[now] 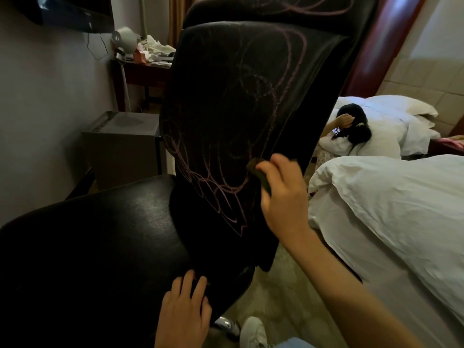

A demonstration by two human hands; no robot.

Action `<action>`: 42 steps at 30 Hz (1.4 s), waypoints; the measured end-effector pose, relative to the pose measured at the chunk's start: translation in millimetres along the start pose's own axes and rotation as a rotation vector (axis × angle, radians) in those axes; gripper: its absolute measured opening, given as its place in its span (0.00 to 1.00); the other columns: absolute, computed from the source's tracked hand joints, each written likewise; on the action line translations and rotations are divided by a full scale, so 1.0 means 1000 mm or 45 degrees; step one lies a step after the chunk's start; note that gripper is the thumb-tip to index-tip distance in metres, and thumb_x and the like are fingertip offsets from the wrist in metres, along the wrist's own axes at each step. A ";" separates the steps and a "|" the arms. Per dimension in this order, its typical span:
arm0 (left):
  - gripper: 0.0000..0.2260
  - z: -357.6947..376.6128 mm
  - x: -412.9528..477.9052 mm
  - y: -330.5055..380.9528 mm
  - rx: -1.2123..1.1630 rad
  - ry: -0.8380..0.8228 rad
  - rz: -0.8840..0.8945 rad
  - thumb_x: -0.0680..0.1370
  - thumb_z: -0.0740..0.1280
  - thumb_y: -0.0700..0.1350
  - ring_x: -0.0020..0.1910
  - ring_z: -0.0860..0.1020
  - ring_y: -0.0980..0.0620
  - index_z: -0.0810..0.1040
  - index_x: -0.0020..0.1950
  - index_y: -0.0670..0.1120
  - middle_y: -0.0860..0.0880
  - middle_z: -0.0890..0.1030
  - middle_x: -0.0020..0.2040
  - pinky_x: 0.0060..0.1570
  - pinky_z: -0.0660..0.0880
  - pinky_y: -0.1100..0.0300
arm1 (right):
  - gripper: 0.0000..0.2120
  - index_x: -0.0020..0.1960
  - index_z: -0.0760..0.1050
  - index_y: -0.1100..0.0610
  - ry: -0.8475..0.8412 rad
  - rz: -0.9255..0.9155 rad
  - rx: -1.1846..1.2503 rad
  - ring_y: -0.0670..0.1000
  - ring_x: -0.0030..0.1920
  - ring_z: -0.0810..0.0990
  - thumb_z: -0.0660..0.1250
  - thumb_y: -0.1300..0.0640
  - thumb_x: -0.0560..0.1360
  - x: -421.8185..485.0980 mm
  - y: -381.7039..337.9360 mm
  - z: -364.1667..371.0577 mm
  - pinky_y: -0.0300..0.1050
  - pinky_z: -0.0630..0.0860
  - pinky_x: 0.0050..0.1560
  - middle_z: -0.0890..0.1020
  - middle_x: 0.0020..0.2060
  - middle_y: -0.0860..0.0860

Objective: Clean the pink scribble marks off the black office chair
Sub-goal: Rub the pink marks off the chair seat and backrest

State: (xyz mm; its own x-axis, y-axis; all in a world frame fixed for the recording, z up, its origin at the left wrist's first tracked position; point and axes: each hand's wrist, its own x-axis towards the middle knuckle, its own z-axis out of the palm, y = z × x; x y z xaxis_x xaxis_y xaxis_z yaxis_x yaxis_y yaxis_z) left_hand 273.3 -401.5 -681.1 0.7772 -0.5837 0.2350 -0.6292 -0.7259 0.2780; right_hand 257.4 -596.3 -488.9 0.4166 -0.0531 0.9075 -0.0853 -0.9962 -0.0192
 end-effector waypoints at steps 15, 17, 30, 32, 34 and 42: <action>0.21 -0.001 -0.003 -0.001 -0.008 -0.006 -0.005 0.69 0.56 0.53 0.47 0.79 0.45 0.83 0.53 0.48 0.45 0.81 0.54 0.35 0.77 0.54 | 0.11 0.52 0.79 0.62 0.064 0.192 0.131 0.54 0.49 0.73 0.65 0.65 0.71 0.028 -0.004 -0.039 0.36 0.65 0.50 0.74 0.49 0.60; 0.21 -0.003 -0.004 0.000 -0.008 -0.004 -0.004 0.69 0.55 0.53 0.47 0.78 0.45 0.83 0.52 0.48 0.45 0.81 0.54 0.35 0.77 0.54 | 0.09 0.52 0.80 0.61 0.164 0.159 0.081 0.54 0.48 0.73 0.65 0.64 0.73 0.065 0.000 -0.047 0.37 0.65 0.47 0.75 0.49 0.59; 0.21 -0.005 -0.004 0.001 0.007 0.023 0.018 0.72 0.55 0.53 0.48 0.79 0.45 0.81 0.55 0.47 0.44 0.80 0.55 0.38 0.78 0.54 | 0.11 0.51 0.78 0.64 -0.178 -0.358 -0.184 0.58 0.42 0.75 0.69 0.71 0.69 -0.029 0.012 0.005 0.52 0.73 0.37 0.76 0.56 0.58; 0.21 -0.005 -0.004 0.001 0.006 0.014 0.008 0.71 0.55 0.53 0.48 0.79 0.44 0.82 0.54 0.47 0.44 0.81 0.54 0.37 0.78 0.53 | 0.10 0.52 0.76 0.64 -0.212 -0.452 -0.183 0.58 0.44 0.74 0.67 0.69 0.71 -0.048 0.015 0.012 0.51 0.73 0.37 0.75 0.56 0.58; 0.21 -0.004 -0.003 0.001 0.002 0.011 -0.002 0.71 0.55 0.53 0.48 0.79 0.44 0.82 0.54 0.47 0.44 0.81 0.54 0.37 0.78 0.53 | 0.09 0.53 0.75 0.63 -0.259 -0.528 -0.185 0.58 0.46 0.73 0.64 0.66 0.73 -0.067 0.020 0.016 0.50 0.74 0.38 0.75 0.56 0.57; 0.21 -0.005 0.000 0.000 -0.057 -0.024 0.042 0.69 0.56 0.53 0.46 0.81 0.46 0.83 0.51 0.49 0.45 0.82 0.53 0.34 0.78 0.56 | 0.13 0.48 0.81 0.60 -0.553 -0.273 -0.123 0.54 0.46 0.77 0.60 0.57 0.72 -0.113 0.032 0.009 0.45 0.78 0.44 0.69 0.56 0.55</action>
State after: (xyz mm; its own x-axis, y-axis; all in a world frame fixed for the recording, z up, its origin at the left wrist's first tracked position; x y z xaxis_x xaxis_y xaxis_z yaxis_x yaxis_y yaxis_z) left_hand 273.5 -399.7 -676.1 0.7559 -0.6139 0.2273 -0.6537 -0.6895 0.3118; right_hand 215.9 -622.9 -595.7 0.7709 0.1075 0.6278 -0.0317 -0.9779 0.2065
